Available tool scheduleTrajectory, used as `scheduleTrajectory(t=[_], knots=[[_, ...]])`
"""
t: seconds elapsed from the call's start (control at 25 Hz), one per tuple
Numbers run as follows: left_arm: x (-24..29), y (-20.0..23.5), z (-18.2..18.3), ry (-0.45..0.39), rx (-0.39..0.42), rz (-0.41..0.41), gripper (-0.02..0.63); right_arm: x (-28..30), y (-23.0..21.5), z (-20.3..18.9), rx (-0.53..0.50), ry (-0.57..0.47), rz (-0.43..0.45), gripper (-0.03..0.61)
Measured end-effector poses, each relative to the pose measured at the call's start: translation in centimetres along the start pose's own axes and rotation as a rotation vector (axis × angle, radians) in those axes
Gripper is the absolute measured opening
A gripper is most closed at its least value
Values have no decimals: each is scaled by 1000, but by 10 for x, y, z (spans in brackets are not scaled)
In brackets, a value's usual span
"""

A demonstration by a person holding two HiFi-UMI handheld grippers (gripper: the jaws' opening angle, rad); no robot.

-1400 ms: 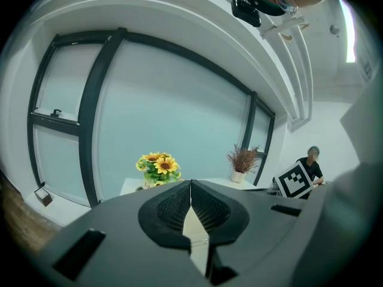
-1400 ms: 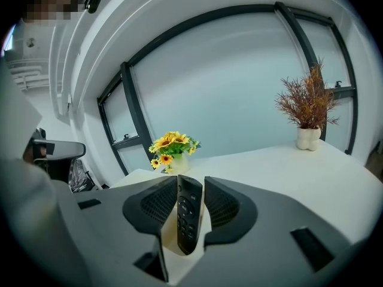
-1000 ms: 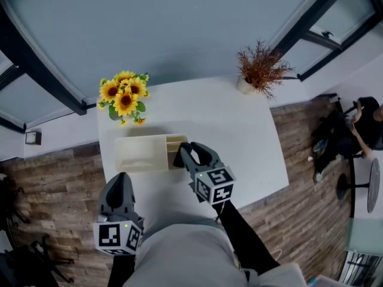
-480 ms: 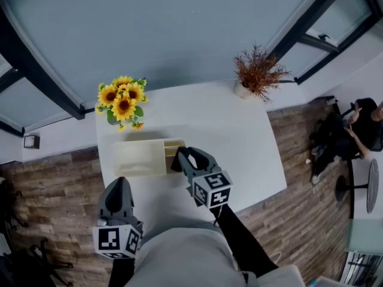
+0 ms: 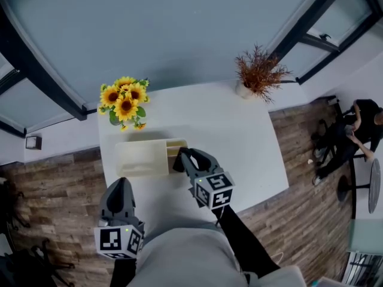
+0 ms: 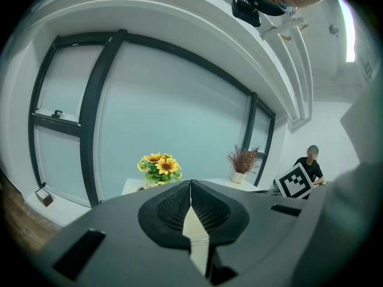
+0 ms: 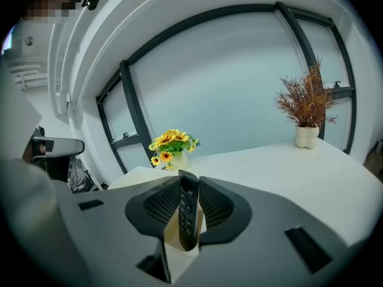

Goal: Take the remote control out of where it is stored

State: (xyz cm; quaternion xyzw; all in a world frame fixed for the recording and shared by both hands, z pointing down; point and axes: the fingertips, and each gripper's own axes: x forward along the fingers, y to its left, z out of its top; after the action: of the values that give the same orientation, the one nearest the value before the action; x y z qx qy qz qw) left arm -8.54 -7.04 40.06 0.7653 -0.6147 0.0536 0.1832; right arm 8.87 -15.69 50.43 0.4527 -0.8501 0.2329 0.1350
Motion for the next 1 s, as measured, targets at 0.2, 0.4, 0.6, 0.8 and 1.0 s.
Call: scheduleTrajectory(t=[0.2, 0.4, 0.6, 0.8, 1.0], knots=[[-2, 0, 0, -1, -1, 4, 9, -2, 3, 1, 9, -2, 5, 92], [-2, 0, -1, -2, 1, 4, 9, -4, 3, 0, 9, -6, 14, 86], [-6, 3, -2, -2, 1, 15, 9, -6, 4, 0, 8, -4, 14, 83], [-5, 1, 0, -2, 5, 5, 9, -6, 5, 1, 13, -8, 20, 80], [-4, 2, 0, -3, 5, 6, 9, -7, 6, 1, 18, -10, 24, 75]])
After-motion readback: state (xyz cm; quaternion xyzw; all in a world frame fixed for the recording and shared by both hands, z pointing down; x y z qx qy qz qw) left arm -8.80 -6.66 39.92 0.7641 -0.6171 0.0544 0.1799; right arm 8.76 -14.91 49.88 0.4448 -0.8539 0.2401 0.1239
